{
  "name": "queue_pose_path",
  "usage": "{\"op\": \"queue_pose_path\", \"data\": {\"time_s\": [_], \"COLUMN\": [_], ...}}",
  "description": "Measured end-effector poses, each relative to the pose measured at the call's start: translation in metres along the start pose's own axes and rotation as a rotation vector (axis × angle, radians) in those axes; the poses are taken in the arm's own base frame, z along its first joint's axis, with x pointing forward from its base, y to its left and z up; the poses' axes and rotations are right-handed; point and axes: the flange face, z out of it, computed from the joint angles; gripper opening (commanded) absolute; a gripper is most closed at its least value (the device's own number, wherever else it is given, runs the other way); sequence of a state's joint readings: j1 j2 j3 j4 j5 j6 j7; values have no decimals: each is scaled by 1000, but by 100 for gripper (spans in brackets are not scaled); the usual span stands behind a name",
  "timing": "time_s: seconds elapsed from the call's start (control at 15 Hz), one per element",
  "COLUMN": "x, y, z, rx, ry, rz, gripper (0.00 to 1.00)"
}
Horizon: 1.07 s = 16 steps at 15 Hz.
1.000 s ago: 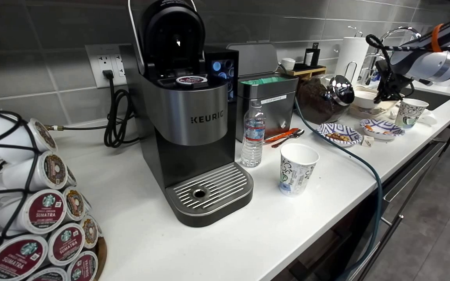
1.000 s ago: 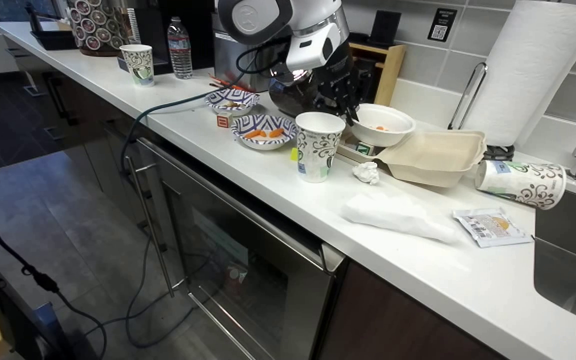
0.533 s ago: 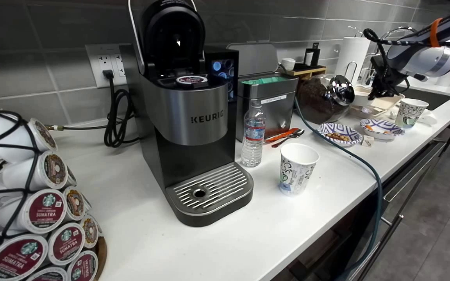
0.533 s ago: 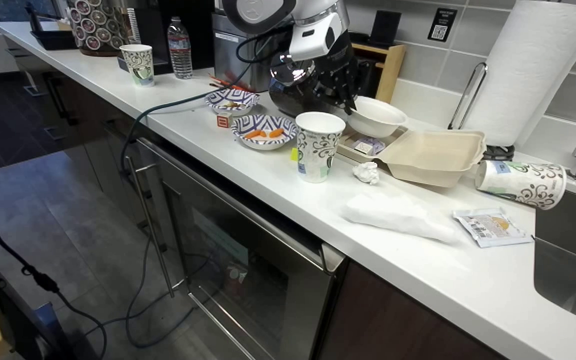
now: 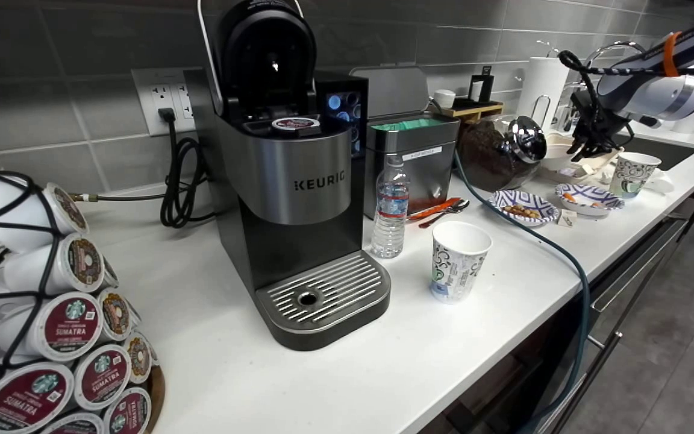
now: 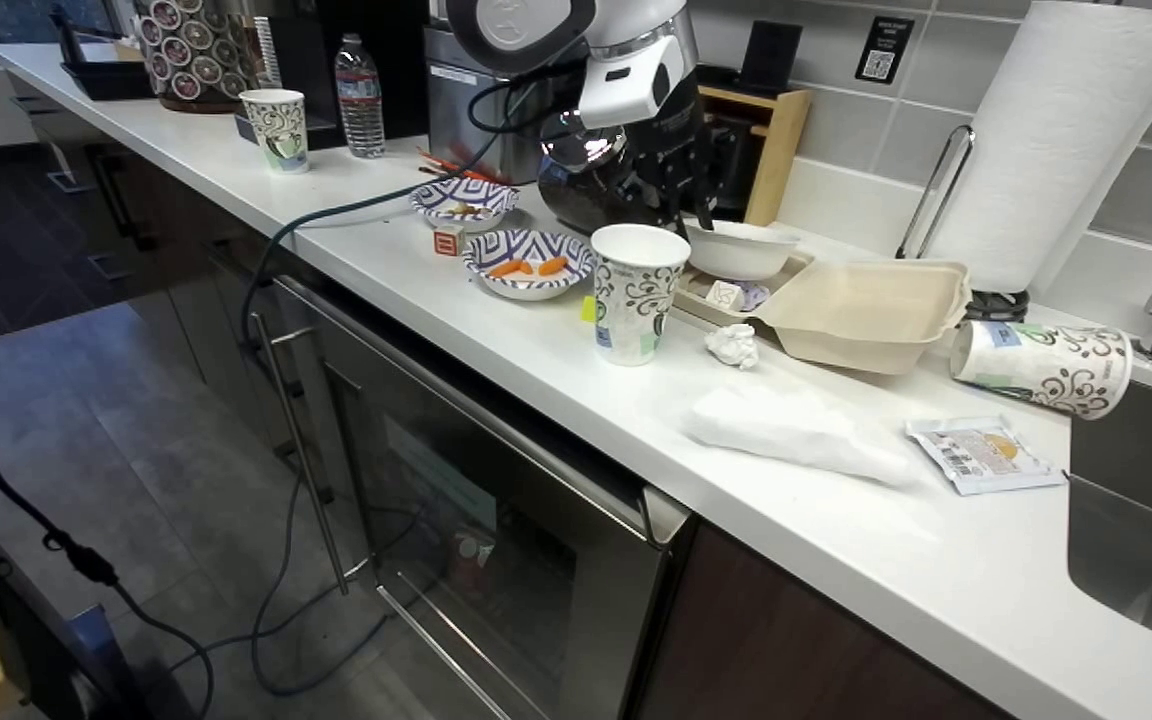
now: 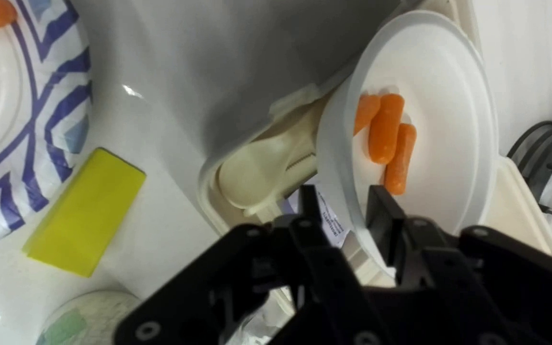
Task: Put the bowl in the pack
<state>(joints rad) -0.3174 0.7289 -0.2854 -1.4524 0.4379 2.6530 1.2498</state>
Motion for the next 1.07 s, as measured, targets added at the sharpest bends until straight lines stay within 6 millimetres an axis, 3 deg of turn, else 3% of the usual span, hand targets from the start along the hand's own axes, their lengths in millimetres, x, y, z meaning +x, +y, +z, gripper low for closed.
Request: {"op": "queue_pose_path", "data": {"time_s": [0.2, 0.33, 0.53, 0.67, 0.87, 1.07], "x": [1, 4, 22, 39, 55, 49], "y": [-3, -9, -9, 1, 28, 63], "z": [-7, -25, -70, -100, -138, -167], "rx": [-17, -33, -100, -172, -274, -348], "ry": [0, -4, 9, -12, -105, -220], "rz": [-24, -66, -182, -262, -360, -468], "gripper": [86, 99, 100, 100, 100, 100]}}
